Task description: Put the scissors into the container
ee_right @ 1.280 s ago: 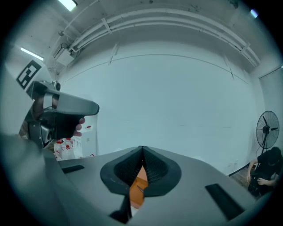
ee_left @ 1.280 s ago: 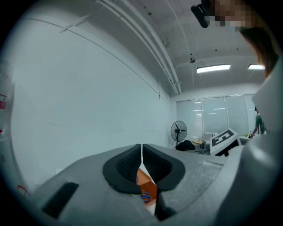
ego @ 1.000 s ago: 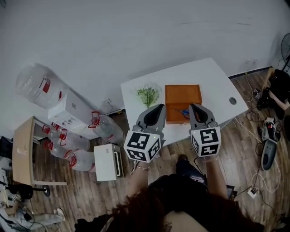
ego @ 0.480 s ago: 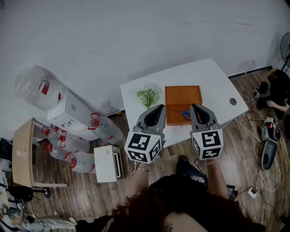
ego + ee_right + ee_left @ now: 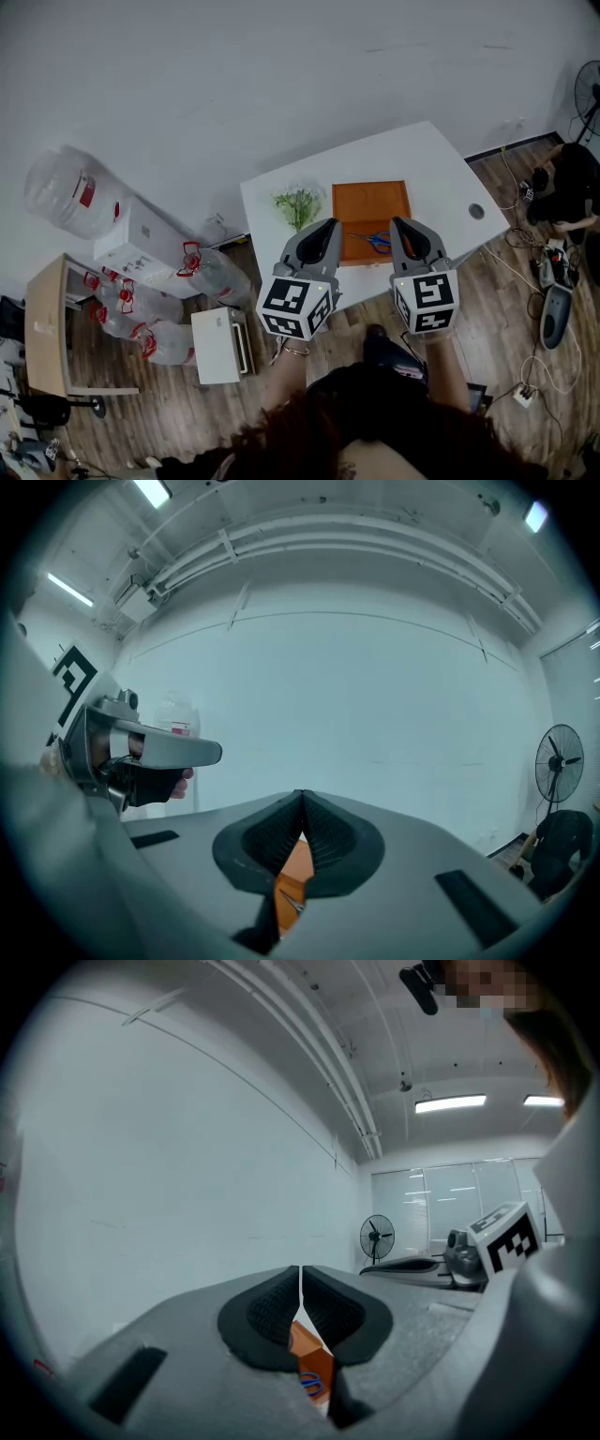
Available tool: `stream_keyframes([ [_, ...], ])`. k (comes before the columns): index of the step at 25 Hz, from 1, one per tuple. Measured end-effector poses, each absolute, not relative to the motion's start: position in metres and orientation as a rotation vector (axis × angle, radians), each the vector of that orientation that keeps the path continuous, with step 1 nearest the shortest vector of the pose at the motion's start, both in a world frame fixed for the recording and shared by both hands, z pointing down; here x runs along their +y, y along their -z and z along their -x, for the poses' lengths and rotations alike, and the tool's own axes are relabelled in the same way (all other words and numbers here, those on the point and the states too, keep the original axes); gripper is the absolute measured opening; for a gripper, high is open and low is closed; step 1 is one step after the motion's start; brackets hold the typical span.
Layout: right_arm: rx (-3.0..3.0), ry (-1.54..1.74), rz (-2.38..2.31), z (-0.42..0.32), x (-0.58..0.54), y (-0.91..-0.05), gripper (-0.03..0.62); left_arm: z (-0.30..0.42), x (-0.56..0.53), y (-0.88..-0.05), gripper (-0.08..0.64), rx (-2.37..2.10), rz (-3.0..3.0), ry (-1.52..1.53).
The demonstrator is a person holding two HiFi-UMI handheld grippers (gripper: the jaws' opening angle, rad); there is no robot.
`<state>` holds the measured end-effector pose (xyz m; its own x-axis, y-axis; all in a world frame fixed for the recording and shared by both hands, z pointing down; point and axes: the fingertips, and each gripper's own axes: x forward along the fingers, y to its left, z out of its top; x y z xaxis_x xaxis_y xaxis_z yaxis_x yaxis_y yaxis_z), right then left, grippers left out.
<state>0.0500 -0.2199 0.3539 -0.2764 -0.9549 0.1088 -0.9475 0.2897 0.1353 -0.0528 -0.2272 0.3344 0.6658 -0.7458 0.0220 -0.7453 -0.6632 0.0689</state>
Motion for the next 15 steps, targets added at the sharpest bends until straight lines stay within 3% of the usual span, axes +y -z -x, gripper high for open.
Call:
stream_keyframes([
  [15, -2.390, 0.053, -1.798, -0.070, -0.234, -0.353, -0.003, 0.033, -0.241, -0.335, 0.023, -1.255, -2.797, 0.003],
])
